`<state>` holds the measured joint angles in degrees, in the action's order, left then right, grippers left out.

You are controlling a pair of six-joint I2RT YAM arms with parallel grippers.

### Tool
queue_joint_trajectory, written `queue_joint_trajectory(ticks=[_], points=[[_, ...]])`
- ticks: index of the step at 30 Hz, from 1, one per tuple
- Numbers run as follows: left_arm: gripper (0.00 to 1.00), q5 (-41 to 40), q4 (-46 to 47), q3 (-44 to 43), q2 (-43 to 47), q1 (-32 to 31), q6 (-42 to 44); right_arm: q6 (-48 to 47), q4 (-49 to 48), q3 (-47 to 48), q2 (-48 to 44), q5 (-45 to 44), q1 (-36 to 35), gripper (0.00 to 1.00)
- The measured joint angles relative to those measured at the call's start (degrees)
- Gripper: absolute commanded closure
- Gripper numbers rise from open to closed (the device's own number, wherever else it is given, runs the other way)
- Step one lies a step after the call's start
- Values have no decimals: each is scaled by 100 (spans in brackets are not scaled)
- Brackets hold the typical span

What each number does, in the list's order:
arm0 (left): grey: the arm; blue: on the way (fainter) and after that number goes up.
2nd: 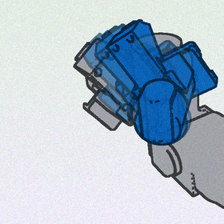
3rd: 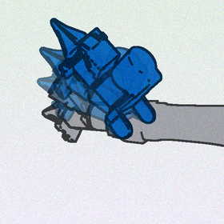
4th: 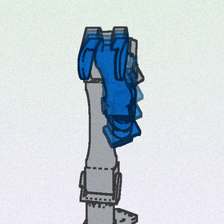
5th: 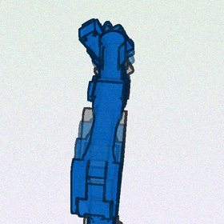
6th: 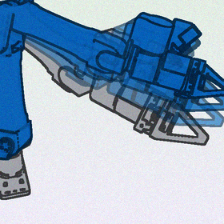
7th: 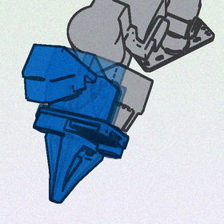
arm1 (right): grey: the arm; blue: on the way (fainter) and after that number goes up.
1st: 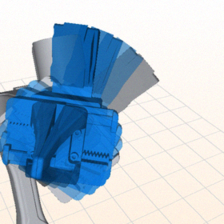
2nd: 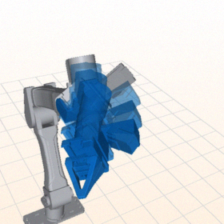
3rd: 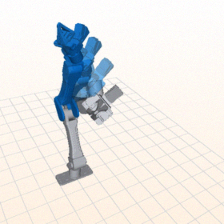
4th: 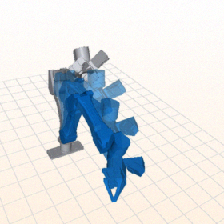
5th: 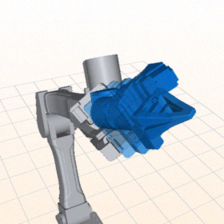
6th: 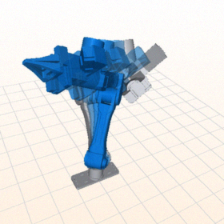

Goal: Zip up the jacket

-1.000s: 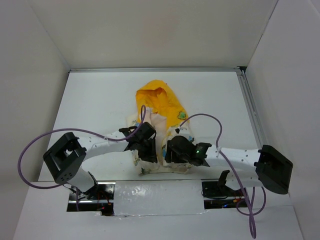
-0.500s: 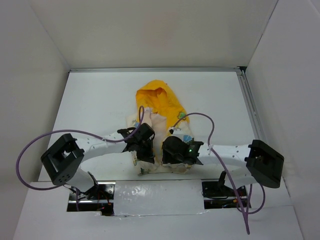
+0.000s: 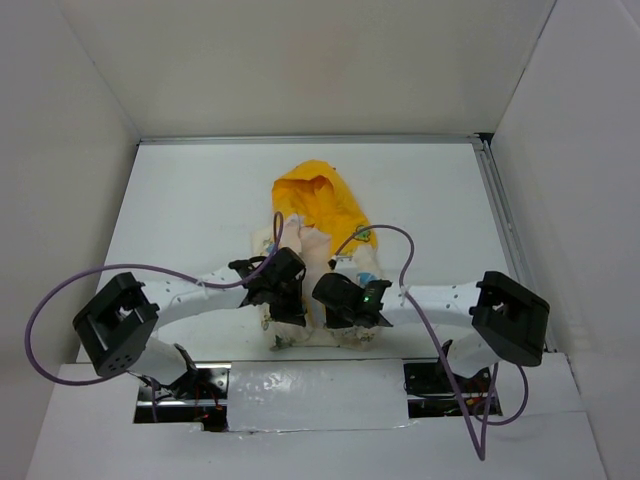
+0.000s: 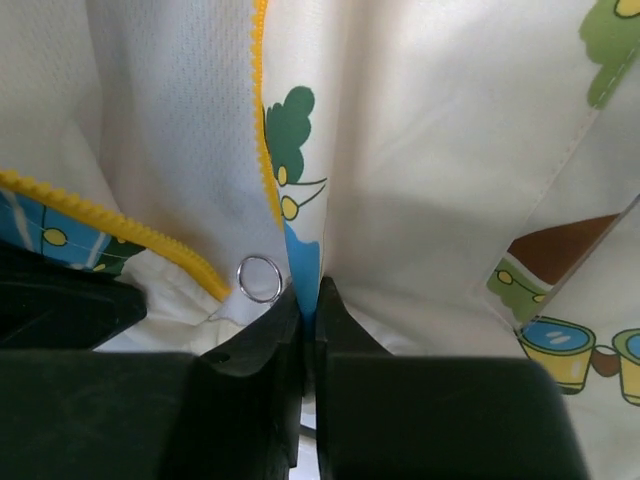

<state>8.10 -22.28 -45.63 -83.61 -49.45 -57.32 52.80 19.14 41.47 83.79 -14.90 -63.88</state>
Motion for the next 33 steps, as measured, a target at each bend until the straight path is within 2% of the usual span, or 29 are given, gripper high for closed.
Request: queue_joint_trajectory(ticks=[3,6,10,15,19,23,29,33], points=[[100,-46,-35,0,160,0,24,-50,7,-22,-258,-83,-2,98],[100,-83,-52,0,417,0,87,-199,-256,-278,-1137,-92,24,99],[100,-142,-61,0,859,0,232,-505,-1215,-946,-2564,129,243,100],[100,-256,-22,0,1460,2,501,-1436,-2238,-1757,-3838,979,448,100],[100,-382,125,0,1753,9,745,-2343,-2334,-1740,-4048,1681,439,100],[100,-444,258,-55,1794,20,986,-2905,-2304,-1709,-3882,1875,313,100],[100,-352,693,-162,1810,37,1438,-3193,-3086,-2159,-4050,1746,302,100],[100,-221,1012,-92,2020,146,1714,-3187,-3709,-2557,-4127,1856,555,100]])
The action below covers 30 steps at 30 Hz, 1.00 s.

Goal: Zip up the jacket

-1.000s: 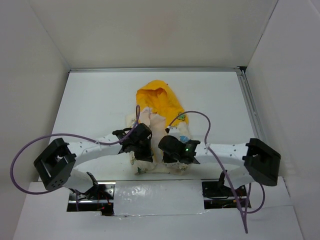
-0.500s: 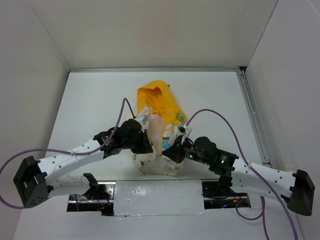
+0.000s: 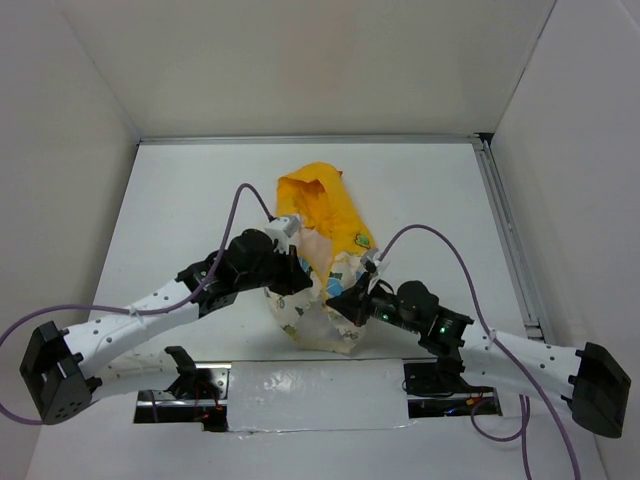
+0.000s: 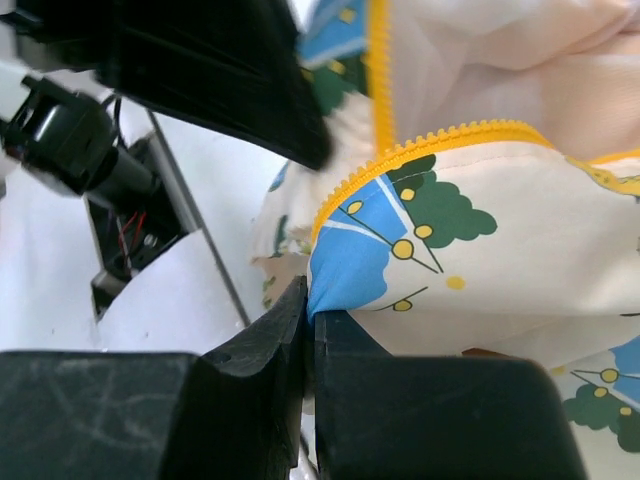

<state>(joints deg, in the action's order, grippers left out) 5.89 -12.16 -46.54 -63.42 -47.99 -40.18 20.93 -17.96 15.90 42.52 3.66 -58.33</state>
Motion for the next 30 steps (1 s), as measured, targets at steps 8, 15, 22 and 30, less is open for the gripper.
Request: queue_joint_trajectory(ticks=[8,15,22,30], points=[[100,173,566,297,221,72,717,258,-1300,-428,262,986,1163,100],[100,328,1130,581,179,90,1375,605,-1545,-378,557,2164,1856,100],[100,603,1661,868,234,153,1836,651,-1231,-168,520,2601,2072,100],[100,922,1792,1054,516,201,2337,691,-496,31,407,2870,2334,100]])
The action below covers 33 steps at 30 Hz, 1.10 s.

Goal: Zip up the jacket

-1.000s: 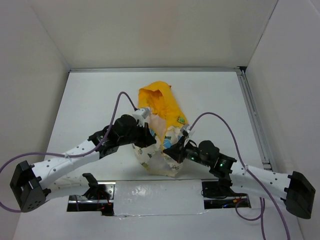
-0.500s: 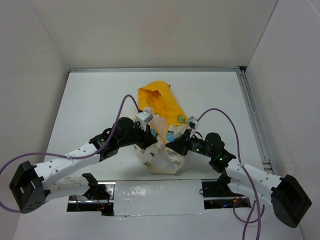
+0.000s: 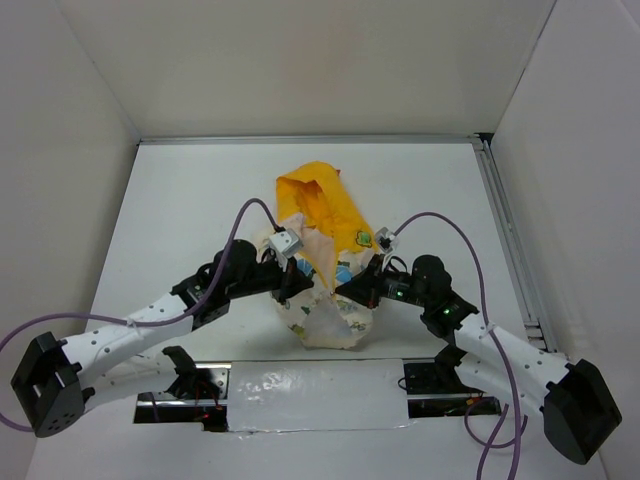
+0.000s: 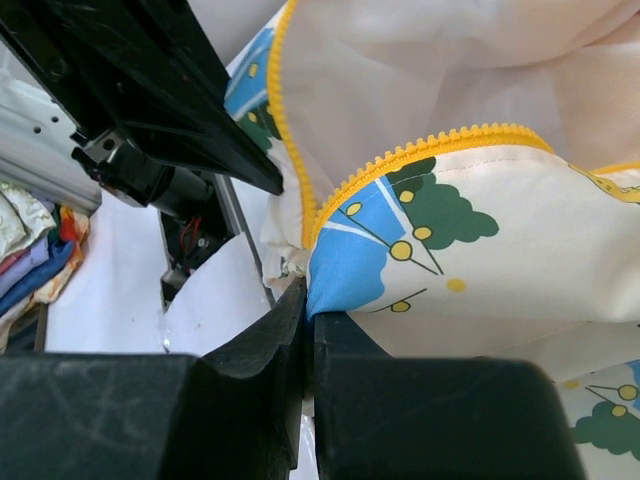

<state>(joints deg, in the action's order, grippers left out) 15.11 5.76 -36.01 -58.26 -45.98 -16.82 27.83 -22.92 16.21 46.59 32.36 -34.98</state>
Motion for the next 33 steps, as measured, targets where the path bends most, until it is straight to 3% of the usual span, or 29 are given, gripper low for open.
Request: queue_joint_trajectory(ticks=[33], points=[[100,667,173,79,-26,11,160,199,190,74,9,271,79,100]])
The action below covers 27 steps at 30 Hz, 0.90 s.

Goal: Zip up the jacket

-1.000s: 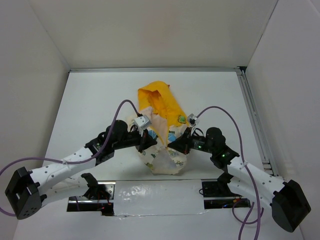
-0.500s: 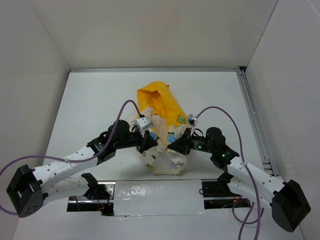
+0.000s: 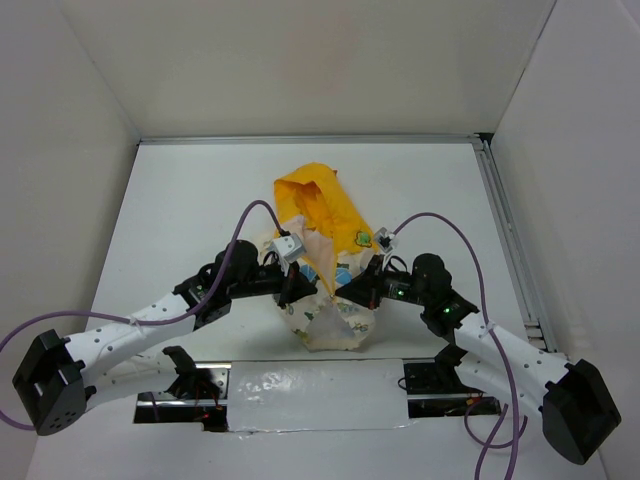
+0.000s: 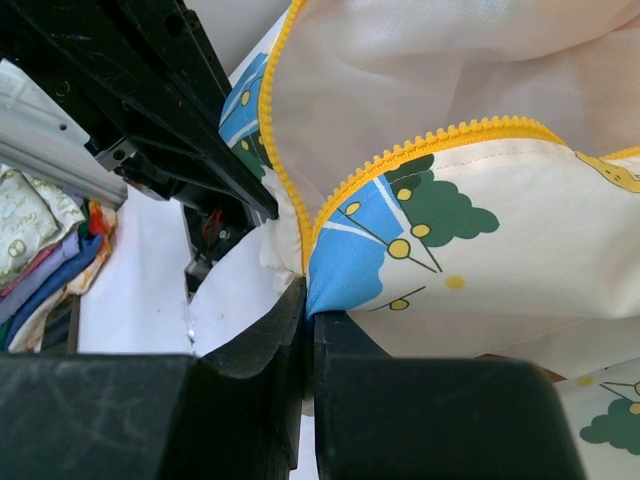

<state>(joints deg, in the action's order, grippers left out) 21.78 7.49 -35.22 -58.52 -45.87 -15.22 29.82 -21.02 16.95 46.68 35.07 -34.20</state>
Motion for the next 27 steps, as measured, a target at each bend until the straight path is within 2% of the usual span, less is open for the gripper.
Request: queue_joint_trajectory(ticks=[13,27], points=[[100,153,31,2,2,4,4,155,-35,0,-85,146,44,100],[100,905,315,442,518,11,42,184,-129,0,-197,426,94,100]])
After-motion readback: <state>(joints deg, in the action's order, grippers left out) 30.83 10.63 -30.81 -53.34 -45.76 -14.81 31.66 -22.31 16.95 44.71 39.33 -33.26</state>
